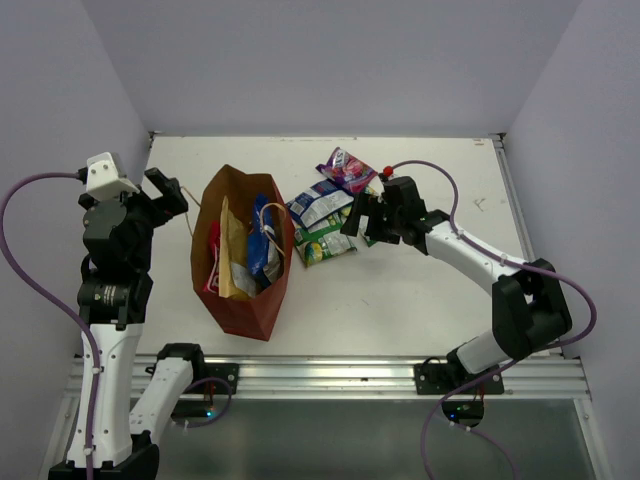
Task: Place the snacks into the paper bag
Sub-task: Pick up the snack from the center of the board.
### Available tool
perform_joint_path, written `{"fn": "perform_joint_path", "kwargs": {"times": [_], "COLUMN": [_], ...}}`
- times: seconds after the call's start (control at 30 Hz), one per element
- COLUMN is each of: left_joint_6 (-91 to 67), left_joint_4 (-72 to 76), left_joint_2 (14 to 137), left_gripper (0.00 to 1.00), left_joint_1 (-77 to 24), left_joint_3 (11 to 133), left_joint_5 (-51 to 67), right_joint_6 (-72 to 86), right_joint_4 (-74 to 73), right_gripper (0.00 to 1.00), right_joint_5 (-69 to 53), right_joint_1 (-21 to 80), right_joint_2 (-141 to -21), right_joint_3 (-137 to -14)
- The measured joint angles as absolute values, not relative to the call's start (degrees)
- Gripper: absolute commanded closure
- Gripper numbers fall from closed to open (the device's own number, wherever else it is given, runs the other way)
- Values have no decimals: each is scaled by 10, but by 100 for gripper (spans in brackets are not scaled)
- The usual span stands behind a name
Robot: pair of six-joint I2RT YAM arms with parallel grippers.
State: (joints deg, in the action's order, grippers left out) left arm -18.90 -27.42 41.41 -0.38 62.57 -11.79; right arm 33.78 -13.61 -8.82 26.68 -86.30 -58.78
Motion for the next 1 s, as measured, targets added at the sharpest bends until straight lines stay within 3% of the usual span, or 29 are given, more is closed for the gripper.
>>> {"fn": "perform_joint_path", "kwargs": {"times": [0.33, 0.73, 0.97, 1.0], "left_joint_6": [-174, -173, -173, -173], "left_joint_4": [-193, -175, -175, -175], "left_joint_2": [397, 371, 374, 374], "left_gripper": [0, 1, 1, 1], "left_joint_1": [-4, -7, -13, -13], "left_joint_3": [536, 515, 508, 508], "left_joint_5": [-176, -223, -230, -231], "right_joint_6": [301, 234, 222, 223], "right_joint_4": [-107, -61, -12, -2], "right_gripper": [5, 7, 15, 20], "right_joint_5": [-110, -133, -163, -168], "right_joint_1": [267, 260, 255, 254], "right_joint_2": [-959, -1052, -1080, -1084], "right_joint_3": [-612, -624, -634, -634]}}
